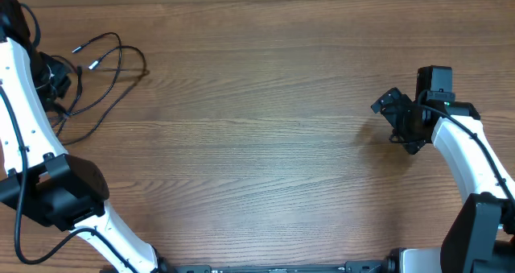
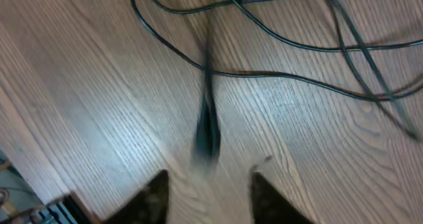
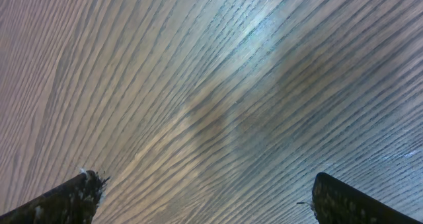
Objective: Untangle cables
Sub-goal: 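Carry the black cable with the left gripper to the far left pile, then release the black cable at the far left and pull the left gripper back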
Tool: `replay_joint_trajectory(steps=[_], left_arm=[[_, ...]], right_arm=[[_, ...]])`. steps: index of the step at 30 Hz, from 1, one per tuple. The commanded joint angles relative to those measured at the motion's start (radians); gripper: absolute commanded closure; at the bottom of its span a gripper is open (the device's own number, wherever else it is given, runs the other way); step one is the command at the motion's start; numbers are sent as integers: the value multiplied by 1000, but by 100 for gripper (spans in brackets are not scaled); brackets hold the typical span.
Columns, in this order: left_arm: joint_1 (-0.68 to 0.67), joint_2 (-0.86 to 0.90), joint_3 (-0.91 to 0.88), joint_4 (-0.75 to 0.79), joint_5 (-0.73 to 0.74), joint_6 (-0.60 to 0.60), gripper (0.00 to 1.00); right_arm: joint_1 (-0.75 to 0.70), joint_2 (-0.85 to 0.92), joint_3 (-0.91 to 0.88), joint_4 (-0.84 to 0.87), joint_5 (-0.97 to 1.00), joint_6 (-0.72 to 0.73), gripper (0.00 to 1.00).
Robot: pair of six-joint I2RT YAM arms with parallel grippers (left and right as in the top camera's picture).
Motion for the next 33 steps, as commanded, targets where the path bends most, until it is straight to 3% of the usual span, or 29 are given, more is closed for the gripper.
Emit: replay_joint_trajectory(steps=[1,4,11,13,23,25,29,31,32,33], left_arm=[[-2,3,-38,13,-13,-13,48],[-2,3,-55,16,-5,-12,32],[-7,3,-102,8,79,19,16],[-23,3,-140,5,117,54,0],[-138,3,-378,52,176,71,0],[-172,3,-426,90,200,124,0],[-282,3,-536,235,363,399,0],[-331,3,-573,299,434,516,13],[-375,3,-601,346,448,578,28],[-396,3,-613,369,447,600,34]], right_arm=[[-1,-10,14,5,10,0,0],[-1,-10,14,5,10,0,0],[-1,-10,14,5,10,0,0],[-1,-10,14,5,10,0,0],[-1,-10,14,5,10,0,0],[-1,-10,14,5,10,0,0],[-1,-10,14,5,10,0,0],[-1,-10,14,5,10,0,0],[-1,-10,14,5,10,0,0],[-1,-10,14,5,10,0,0]])
